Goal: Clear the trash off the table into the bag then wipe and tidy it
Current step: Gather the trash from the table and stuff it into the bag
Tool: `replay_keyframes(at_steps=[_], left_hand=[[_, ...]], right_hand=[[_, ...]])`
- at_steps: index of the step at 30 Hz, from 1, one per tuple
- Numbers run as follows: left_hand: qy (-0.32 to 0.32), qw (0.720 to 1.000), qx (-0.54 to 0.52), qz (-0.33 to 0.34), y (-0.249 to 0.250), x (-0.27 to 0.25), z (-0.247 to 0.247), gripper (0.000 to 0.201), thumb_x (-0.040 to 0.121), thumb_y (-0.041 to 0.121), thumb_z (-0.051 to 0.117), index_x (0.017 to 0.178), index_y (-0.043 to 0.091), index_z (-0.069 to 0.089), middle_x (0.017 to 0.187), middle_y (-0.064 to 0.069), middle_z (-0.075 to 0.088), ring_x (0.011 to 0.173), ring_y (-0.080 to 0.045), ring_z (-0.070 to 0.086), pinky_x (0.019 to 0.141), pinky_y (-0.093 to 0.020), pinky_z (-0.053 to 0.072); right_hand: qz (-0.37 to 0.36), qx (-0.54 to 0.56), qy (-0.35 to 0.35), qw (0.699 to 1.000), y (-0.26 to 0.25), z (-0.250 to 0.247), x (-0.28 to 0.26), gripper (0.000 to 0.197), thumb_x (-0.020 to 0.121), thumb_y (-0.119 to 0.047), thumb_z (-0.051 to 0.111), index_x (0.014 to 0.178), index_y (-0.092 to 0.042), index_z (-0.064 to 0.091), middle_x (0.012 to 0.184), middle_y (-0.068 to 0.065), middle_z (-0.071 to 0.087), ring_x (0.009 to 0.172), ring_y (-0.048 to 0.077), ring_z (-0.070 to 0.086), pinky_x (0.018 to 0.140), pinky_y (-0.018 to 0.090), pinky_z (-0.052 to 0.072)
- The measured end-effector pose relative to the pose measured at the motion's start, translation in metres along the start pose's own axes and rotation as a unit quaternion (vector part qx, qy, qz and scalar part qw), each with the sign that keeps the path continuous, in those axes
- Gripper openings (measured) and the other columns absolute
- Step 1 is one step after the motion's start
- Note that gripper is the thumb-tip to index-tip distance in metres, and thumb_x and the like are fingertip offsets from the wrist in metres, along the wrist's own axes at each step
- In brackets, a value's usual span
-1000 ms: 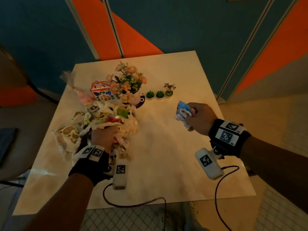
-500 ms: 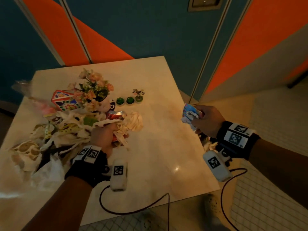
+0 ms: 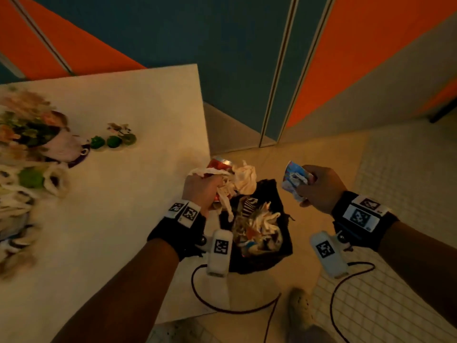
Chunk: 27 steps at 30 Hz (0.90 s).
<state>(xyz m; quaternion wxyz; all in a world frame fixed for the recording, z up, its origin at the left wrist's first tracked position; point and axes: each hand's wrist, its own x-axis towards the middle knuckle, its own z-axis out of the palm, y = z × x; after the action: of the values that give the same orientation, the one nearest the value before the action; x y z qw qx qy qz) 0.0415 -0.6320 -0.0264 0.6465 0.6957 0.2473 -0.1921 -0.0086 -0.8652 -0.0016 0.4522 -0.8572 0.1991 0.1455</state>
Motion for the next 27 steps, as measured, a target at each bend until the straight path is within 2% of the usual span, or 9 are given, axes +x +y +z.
replay_keyframes(at_steps=[2,5,9,14,19,20,23,25,27], left_hand=[[0.014,0.999,0.049,0.000,-0.016,0.013,0.044,0.014,0.062,0.019,0.073,0.074,0.012,0.070,0.084,-0.015,0.072,0.077,-0.032,0.070,0.069,-0.051,0.058],[0.024,0.994,0.108,-0.014,-0.041,0.034,0.096,0.019,0.072,0.022,0.074,0.085,0.009,0.068,0.090,-0.011,0.070,0.078,-0.027,0.068,0.070,-0.041,0.058],[0.062,0.982,0.173,-0.039,-0.084,0.072,0.132,0.044,0.082,0.027,0.068,0.120,0.007,0.057,0.122,-0.011,0.060,0.113,-0.030,0.058,0.099,-0.043,0.046],[0.103,0.917,0.380,-0.061,-0.137,0.111,0.139,0.040,0.095,0.030,0.048,0.125,0.004,0.054,0.127,-0.016,0.056,0.115,-0.033,0.054,0.092,-0.037,0.044],[0.051,0.858,0.508,-0.057,-0.181,0.127,0.143,0.036,0.102,0.016,0.030,0.132,-0.002,0.042,0.138,-0.018,0.045,0.128,-0.033,0.043,0.105,-0.039,0.037],[0.038,0.854,0.515,-0.056,-0.190,0.133,0.142,0.037,0.103,0.017,0.028,0.134,0.000,0.040,0.140,-0.015,0.042,0.130,-0.033,0.041,0.107,-0.041,0.036],[-0.037,0.837,0.544,-0.044,-0.217,0.149,0.143,0.051,0.102,0.031,0.031,0.144,0.004,0.026,0.149,-0.017,0.030,0.137,-0.033,0.030,0.112,-0.041,0.026],[-0.030,0.830,0.556,-0.026,-0.227,0.153,0.144,0.070,0.095,0.042,0.044,0.149,0.009,0.013,0.152,-0.015,0.024,0.140,-0.032,0.025,0.114,-0.039,0.021],[0.005,0.853,0.518,-0.060,-0.234,0.158,0.148,0.093,0.084,0.044,0.063,0.150,0.012,0.007,0.153,-0.015,0.022,0.139,-0.034,0.026,0.112,-0.043,0.025]], right_hand=[[0.011,0.014,-0.018,1.000,0.034,-0.009,0.012,0.020,0.092,-0.002,0.055,0.112,0.001,0.060,0.084,0.020,0.054,0.073,0.038,0.056,0.069,0.049,0.057],[0.020,0.015,-0.049,0.998,0.084,-0.011,0.029,0.024,0.093,-0.005,0.055,0.117,-0.004,0.058,0.103,0.027,0.059,0.088,0.045,0.061,0.076,0.055,0.056],[0.016,0.012,-0.080,0.997,0.138,0.003,0.048,0.019,0.089,-0.004,0.056,0.106,-0.011,0.061,0.098,0.025,0.061,0.088,0.043,0.060,0.076,0.058,0.052],[0.025,-0.014,-0.124,0.992,0.176,0.040,0.083,0.013,0.094,-0.011,0.050,0.102,-0.019,0.055,0.076,-0.001,0.051,0.061,0.016,0.045,0.055,0.025,0.033],[0.055,-0.063,-0.182,0.980,0.181,0.091,0.127,0.011,0.095,-0.015,0.045,0.095,-0.027,0.045,0.078,-0.001,0.046,0.062,0.017,0.043,0.062,0.033,0.037],[0.049,-0.083,-0.182,0.979,0.179,0.098,0.137,0.006,0.096,-0.017,0.044,0.099,-0.022,0.046,0.080,-0.001,0.045,0.064,0.018,0.043,0.064,0.034,0.037],[0.016,-0.148,-0.184,0.972,0.175,0.115,0.167,0.032,0.097,-0.026,0.044,0.127,-0.018,0.042,0.114,0.008,0.045,0.090,0.029,0.049,0.075,0.037,0.040],[-0.008,-0.212,-0.177,0.961,0.177,0.125,0.186,0.045,0.096,-0.031,0.046,0.138,-0.020,0.034,0.135,0.011,0.034,0.114,0.037,0.045,0.090,0.043,0.044],[-0.024,-0.266,-0.167,0.949,0.185,0.135,0.199,0.055,0.094,-0.032,0.050,0.143,-0.023,0.028,0.143,0.011,0.026,0.126,0.040,0.035,0.101,0.047,0.040]])
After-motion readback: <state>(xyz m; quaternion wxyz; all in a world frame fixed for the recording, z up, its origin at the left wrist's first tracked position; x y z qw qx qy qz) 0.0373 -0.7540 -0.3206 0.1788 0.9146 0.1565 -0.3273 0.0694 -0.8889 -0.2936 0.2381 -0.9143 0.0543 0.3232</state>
